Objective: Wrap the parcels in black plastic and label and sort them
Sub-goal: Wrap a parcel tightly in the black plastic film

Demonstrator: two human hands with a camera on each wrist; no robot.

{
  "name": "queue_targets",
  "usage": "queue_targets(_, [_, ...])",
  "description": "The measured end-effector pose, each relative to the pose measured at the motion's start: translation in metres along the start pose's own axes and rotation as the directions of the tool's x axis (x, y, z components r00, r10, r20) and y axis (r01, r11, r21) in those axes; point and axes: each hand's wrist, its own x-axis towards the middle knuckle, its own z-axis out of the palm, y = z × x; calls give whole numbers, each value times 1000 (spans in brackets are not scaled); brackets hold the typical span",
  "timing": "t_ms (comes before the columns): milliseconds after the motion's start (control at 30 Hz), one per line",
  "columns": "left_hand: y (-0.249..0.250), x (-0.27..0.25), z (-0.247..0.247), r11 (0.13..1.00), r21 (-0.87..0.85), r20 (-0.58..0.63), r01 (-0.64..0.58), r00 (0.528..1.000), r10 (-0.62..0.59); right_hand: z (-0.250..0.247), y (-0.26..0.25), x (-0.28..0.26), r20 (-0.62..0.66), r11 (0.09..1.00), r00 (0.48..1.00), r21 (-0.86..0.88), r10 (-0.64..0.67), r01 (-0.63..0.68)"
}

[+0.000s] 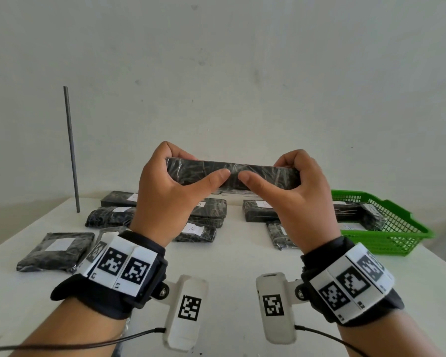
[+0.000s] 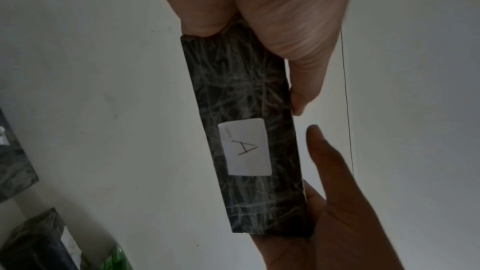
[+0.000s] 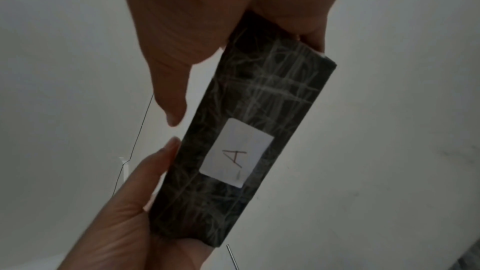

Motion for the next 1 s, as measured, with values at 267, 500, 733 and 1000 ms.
queue_targets(267, [-3,2,1,997,-79,31,6,1000,-4,1,-1,4,-54,1000,998,12,26,-25])
queue_targets(500, [-4,4,-1,997,-68,93,46,995,-39,1,3,6,-49,998,997,50,51,-49])
queue_targets(733, [-4,5,-3,996,-69,146,65,988,-54,-7,6,7,10,983,998,172,57,-58])
queue_targets(1000, [-5,6,-2,986,-118,163,119,982,-99,-11,9,6,-11,976,998,206,69,-65])
